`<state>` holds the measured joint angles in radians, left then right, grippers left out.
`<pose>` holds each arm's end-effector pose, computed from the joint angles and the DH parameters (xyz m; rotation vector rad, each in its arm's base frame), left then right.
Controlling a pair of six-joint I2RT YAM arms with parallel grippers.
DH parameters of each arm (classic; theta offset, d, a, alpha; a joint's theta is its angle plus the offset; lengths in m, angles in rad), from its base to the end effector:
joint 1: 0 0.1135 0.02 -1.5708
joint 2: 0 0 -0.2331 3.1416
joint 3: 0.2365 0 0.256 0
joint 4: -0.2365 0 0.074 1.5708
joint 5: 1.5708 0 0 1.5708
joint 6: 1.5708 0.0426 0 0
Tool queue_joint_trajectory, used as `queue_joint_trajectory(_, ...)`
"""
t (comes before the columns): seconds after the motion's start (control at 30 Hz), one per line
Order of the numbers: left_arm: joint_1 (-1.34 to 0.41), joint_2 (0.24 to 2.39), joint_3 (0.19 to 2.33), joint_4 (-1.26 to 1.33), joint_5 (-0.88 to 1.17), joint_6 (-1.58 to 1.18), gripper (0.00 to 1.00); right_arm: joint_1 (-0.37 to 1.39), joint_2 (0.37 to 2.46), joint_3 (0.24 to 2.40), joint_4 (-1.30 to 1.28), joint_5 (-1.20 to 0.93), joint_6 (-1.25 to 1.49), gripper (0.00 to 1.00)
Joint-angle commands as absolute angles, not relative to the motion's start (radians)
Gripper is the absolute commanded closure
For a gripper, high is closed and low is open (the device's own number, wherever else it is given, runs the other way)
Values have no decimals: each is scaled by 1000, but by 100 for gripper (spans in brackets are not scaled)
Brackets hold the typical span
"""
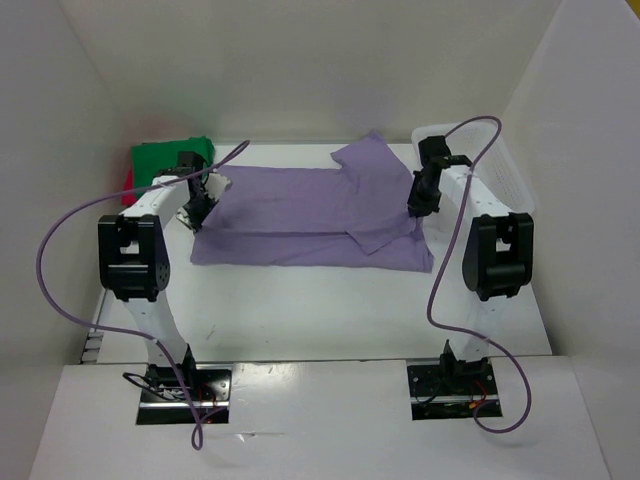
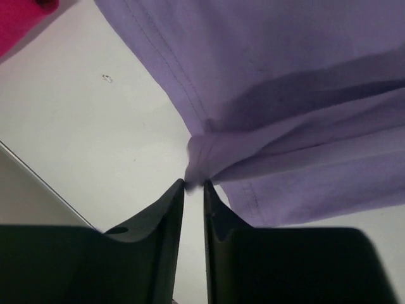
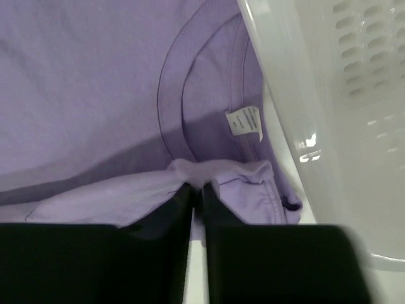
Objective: Fold and stack the t-shirts
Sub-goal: Fold the flattened tshirt in 1/3 of the way
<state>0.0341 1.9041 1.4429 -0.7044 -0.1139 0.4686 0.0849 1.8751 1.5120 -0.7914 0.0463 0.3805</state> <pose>0.3913 0.0182 0.1698 0.5639 2.7045 0.2937 0.3897 0.0312 0.1970 0.4145 2.6935 0.0713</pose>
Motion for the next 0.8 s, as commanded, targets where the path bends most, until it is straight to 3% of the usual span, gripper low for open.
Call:
queue_joint_trajectory(0.0,40,1931,1496,-677,-162,454,73,75,1902,1600,-738,98,362,80)
queue_joint_trajectory(0.07,40,1968,1512,-676,-176,454,65,84,1930,1618,-738,126,353,43)
queue_joint_trajectory(0.1,40,1977,1522,-676,-190,454,56,84,1930,1637,-738,138,353,35)
queue_joint_trajectory(0.2,49,2017,1566,-686,-237,445,52,112,1927,1652,-738,193,341,25)
queue_joint_trajectory(0.43,118,1925,1537,-719,-233,445,45,172,1677,1487,-779,311,467,22)
queue_joint_trajectory(0.57,118,1832,1410,-755,-175,456,42,172,1479,1232,-765,197,564,23)
queue_joint_trajectory(0.77,118,1775,1299,-790,-17,407,40,172,1431,1066,-775,146,696,26)
